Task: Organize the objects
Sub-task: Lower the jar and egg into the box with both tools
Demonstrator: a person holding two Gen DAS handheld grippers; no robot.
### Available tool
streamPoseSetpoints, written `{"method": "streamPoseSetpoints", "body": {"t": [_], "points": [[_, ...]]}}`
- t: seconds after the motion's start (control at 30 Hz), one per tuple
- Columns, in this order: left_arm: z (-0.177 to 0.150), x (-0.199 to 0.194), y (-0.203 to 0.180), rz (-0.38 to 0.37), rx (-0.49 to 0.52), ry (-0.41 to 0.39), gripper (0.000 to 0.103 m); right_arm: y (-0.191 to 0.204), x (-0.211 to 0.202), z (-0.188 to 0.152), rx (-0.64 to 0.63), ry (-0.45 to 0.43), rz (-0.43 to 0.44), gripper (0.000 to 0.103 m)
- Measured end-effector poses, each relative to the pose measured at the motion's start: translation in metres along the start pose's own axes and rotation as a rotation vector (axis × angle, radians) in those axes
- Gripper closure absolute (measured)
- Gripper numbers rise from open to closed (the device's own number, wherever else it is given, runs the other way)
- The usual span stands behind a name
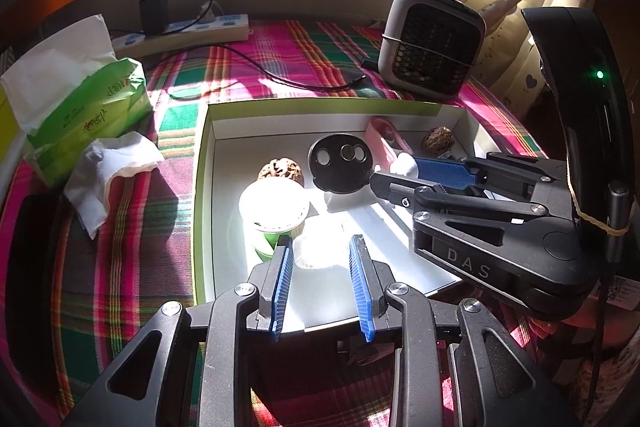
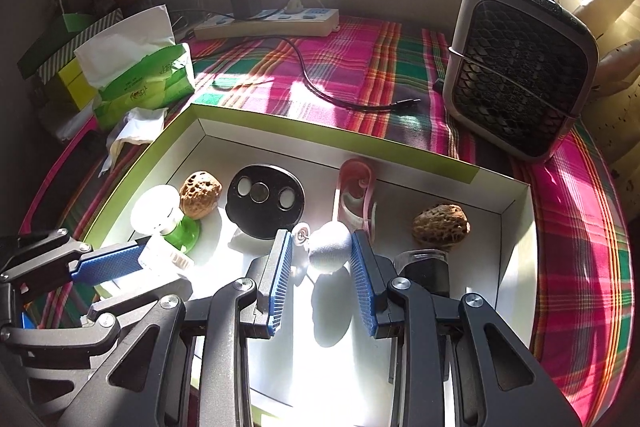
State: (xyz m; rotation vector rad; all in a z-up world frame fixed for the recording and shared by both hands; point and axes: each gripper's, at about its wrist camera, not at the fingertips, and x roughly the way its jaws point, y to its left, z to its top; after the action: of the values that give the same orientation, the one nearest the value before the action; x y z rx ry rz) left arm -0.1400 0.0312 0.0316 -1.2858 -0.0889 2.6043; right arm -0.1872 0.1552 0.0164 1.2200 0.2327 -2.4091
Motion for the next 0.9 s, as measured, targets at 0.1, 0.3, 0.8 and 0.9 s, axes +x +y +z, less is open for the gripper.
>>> {"method": "streamPoseSetpoints", "body": {"t": [0.1, 0.3, 0.8, 0.9], "points": [[-0.0001, 0.0002, -0.0008, 0.000, 0.001, -0.001, 0.077, 0.0014, 0.0008, 0.0012, -0.005, -0.001, 0.001, 0.071], [-0.0006, 0.0007, -0.0017, 0.003, 0.001, 0.001, 0.077, 0.0029, 0.0031, 0.0043, -0.012, -0.003, -0.007, 0.071], [-0.0015, 0.0010, -0.0020, 0.006, 0.002, 0.000, 0.076, 0.0042, 0.0056, 0.0051, -0.030, -0.013, -0.020, 0.071], [-0.0014, 0.0012, -0.0017, 0.009, 0.003, 0.000, 0.076, 0.0035, 0.0056, 0.0054, -0.029, -0.013, -0.020, 0.071]]}}
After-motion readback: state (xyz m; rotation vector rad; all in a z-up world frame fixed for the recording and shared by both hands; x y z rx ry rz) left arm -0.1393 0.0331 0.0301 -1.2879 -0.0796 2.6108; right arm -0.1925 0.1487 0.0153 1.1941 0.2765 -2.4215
